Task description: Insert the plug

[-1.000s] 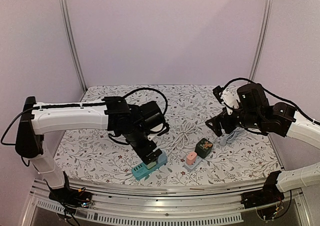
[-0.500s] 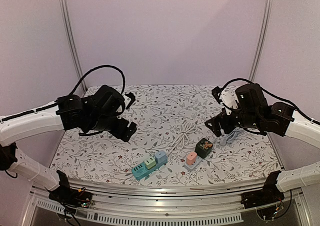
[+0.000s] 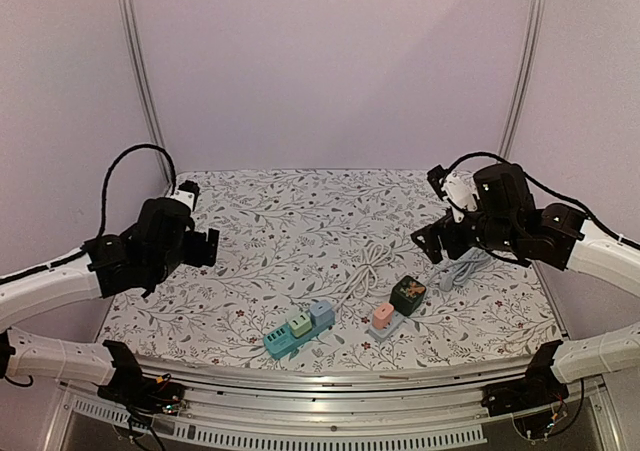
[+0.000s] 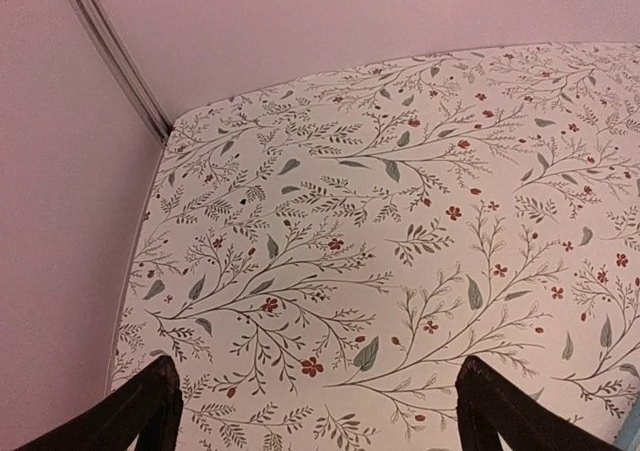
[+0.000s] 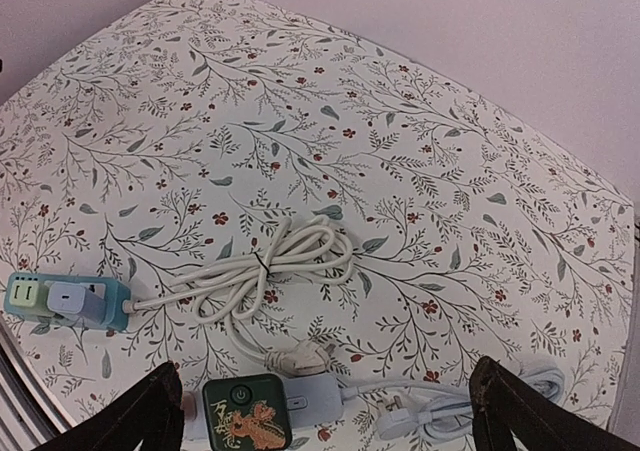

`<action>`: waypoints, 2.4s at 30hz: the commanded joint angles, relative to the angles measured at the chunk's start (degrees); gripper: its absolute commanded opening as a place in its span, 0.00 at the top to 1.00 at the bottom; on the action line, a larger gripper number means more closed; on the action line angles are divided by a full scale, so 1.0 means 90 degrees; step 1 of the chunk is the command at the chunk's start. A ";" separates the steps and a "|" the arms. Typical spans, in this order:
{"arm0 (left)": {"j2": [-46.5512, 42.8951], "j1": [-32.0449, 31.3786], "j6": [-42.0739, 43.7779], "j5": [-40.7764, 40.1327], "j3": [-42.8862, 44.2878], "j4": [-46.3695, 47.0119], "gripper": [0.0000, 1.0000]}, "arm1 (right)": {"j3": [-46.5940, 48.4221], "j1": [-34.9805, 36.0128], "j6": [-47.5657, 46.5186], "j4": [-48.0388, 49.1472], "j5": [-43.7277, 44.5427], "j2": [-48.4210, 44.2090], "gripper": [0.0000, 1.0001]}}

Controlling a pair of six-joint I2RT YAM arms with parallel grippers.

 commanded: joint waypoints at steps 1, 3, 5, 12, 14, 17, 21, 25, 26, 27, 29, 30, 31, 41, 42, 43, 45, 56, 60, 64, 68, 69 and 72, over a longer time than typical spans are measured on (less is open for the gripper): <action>-0.0233 0.0140 0.0797 -0.0840 -0.0707 0.1832 0.05 | -0.0221 -0.0303 -0.0015 0.0389 -0.0027 -0.0090 0.01; -0.0260 0.0294 0.0989 -0.1064 -0.0947 0.2191 0.05 | -0.0306 -0.0401 0.0014 0.0478 0.0020 -0.0096 0.01; -0.0221 0.0556 0.1071 -0.1105 -0.1094 0.2650 0.05 | -0.0397 -0.0467 0.0050 0.0583 0.0045 -0.0119 0.01; 0.0319 0.1592 0.1836 -0.0569 -0.2002 0.5023 0.07 | -0.0586 -0.0562 0.0122 0.0802 0.0406 -0.0157 0.01; 0.0661 0.1908 0.1993 -0.0457 -0.2180 0.5595 0.07 | -0.0685 -0.0598 0.0140 0.0860 0.0511 -0.0214 0.01; 0.1319 0.2436 0.2004 -0.0149 -0.2379 0.6492 0.08 | -0.0865 -0.0714 0.0183 0.0998 0.0584 -0.0385 0.01; 0.2218 0.2757 0.2206 0.0188 -0.2494 0.7550 0.11 | -0.1028 -0.0839 0.0224 0.1051 0.0632 -0.0598 0.01; 0.2382 0.2958 0.2134 0.0522 -0.2400 0.7661 0.12 | -0.1104 -0.0902 0.0239 0.1076 0.0713 -0.0764 0.01; 0.2442 0.3027 0.2128 0.0564 -0.2362 0.7704 0.11 | -0.1105 -0.0916 0.0240 0.1092 0.0729 -0.0788 0.01; 0.2516 0.3098 0.2127 0.0625 -0.2344 0.7765 0.11 | -0.1111 -0.0926 0.0238 0.1098 0.0748 -0.0794 0.01; 0.2595 0.3244 0.2119 0.0863 -0.2345 0.7973 0.12 | -0.1128 -0.0958 0.0248 0.1153 0.0772 -0.0787 0.01; 0.2642 0.3326 0.2110 0.0983 -0.2360 0.8103 0.12 | -0.1139 -0.0977 0.0249 0.1193 0.0782 -0.0785 0.01; 0.2679 0.3406 0.1987 0.1060 -0.2324 0.8071 0.12 | -0.1143 -0.1002 0.0254 0.1234 0.0779 -0.0784 0.01; 0.3623 0.3991 0.1554 0.2229 -0.2388 0.9007 0.18 | -0.1709 -0.2386 0.0183 0.2323 0.0621 -0.0607 0.01; 0.3561 0.4008 0.1516 0.2245 -0.2365 0.8844 0.17 | -0.1971 -0.2515 0.0145 0.2671 0.0635 -0.0596 0.01; 0.3551 0.4016 0.1513 0.2288 -0.2326 0.8757 0.17 | -0.2166 -0.2627 0.0073 0.3067 0.0697 -0.0576 0.01; 0.3605 0.4028 0.1534 0.2334 -0.2349 0.8916 0.14 | -0.2528 -0.2884 -0.0165 0.3754 0.0900 -0.0497 0.01; 0.3587 0.4029 0.1526 0.2329 -0.2349 0.8868 0.01 | -0.3307 -0.4329 0.0388 0.6836 0.0539 0.1597 0.01; 0.3587 0.4030 0.1522 0.2328 -0.2350 0.8864 0.01 | -0.3206 -0.4350 0.0256 0.6860 0.0688 0.1776 0.01; 0.3587 0.4037 0.1521 0.2327 -0.2350 0.8870 0.01 | -0.3051 -0.4381 -0.0009 0.7201 0.0607 0.2039 0.01; 0.3587 0.4034 0.1521 0.2327 -0.2352 0.8868 0.01 | -0.3055 -0.4553 0.0019 0.7677 0.0453 0.2782 0.02; 0.3587 0.4037 0.1521 0.2334 -0.2350 0.8871 0.01 | -0.3108 -0.4557 0.0050 0.7842 0.0463 0.2763 0.02; 0.3588 0.4038 0.1521 0.2336 -0.2350 0.8873 0.01 | -0.3282 -0.4570 -0.0047 0.8294 0.0285 0.2964 0.03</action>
